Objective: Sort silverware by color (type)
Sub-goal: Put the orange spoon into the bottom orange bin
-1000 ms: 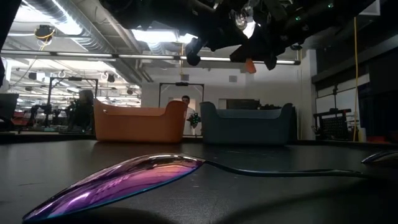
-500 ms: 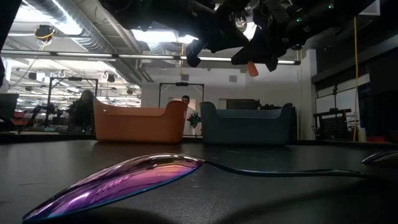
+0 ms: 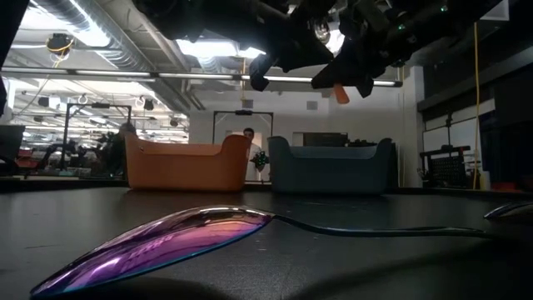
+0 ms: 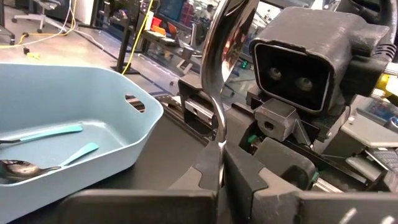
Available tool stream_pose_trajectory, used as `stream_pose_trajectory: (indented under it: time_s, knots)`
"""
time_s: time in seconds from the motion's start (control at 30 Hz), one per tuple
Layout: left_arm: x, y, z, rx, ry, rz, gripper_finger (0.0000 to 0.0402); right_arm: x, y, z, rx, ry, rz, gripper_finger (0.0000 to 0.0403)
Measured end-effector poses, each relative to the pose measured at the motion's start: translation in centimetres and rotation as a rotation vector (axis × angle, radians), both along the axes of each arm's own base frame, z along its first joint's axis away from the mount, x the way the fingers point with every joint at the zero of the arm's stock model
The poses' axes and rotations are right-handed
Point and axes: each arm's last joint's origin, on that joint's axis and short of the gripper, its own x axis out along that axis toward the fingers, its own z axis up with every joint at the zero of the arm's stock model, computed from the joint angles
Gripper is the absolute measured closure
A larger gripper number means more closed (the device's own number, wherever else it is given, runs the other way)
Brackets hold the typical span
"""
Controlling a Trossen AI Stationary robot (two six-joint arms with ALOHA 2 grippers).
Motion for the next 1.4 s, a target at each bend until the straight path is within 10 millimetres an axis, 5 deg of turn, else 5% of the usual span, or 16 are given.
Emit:
stream_pose_trajectory:
  time_s: [0.57, 1.4]
  knots:
    - [0.0, -0.1, 0.1, -0.002, -0.007, -0.011, 0.0324, -2.2, 0.2, 1.2, 0.033, 0.045, 0.016, 0.0402]
    - [0.0, -0.6, -0.5, 0.002, 0.057, -0.07, 0.0319, -3.3, 0.2, 0.7, 0.074, 0.151, 0.006, 0.0403]
